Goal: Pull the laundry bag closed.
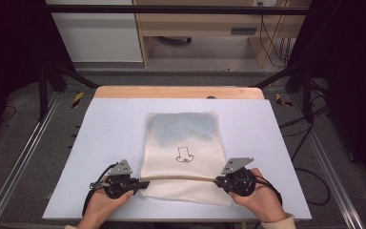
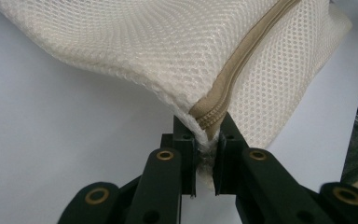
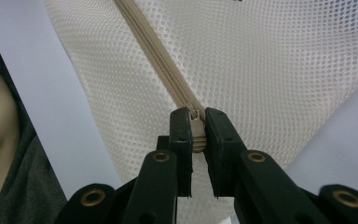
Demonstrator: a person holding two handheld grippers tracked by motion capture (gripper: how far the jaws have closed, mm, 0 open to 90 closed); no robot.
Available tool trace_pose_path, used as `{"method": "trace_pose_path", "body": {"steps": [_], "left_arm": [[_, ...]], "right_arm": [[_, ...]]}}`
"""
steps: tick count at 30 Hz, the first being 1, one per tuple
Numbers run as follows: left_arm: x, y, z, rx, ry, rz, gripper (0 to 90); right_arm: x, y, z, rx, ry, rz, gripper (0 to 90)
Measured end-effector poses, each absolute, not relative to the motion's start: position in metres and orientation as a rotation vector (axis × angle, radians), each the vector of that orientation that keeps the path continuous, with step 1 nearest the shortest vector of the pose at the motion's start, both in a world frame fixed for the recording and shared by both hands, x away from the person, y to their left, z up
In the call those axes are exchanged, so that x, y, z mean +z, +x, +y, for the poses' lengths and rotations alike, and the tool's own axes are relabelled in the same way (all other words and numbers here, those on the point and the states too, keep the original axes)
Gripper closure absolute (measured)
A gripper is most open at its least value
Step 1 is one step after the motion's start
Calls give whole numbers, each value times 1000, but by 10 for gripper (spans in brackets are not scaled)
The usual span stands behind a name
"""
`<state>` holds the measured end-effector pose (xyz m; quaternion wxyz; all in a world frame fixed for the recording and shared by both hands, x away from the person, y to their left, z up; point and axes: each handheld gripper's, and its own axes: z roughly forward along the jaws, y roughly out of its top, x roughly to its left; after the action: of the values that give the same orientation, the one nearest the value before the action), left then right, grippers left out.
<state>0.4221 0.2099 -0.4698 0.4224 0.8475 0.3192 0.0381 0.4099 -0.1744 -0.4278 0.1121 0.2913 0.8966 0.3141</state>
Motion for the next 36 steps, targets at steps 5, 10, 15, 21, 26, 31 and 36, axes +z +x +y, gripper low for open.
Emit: {"method": "trace_pose_path", "body": {"steps": [5,10,15,21,26,31,36], "left_arm": [[-470,423,210,99,2124,797,818],[-470,422,210,99,2122,797,818],[-469,422,211,99,2117,799,818],[-469,423,211,102,2119,797,818],[-469,423,211,101,2118,799,818],[-469,423,212,100,2118,799,818],[-469,423,211,101,2118,799,818]], "right_arm": [[-429,409,-177,927,854,2631,817],[-429,408,-178,934,861,2627,817],[-431,408,-179,933,860,2631,817],[-431,408,-179,936,868,2630,817],[-432,408,-180,930,870,2630,817],[-433,408,-181,936,877,2631,817],[-433,407,-183,934,883,2629,817]]}}
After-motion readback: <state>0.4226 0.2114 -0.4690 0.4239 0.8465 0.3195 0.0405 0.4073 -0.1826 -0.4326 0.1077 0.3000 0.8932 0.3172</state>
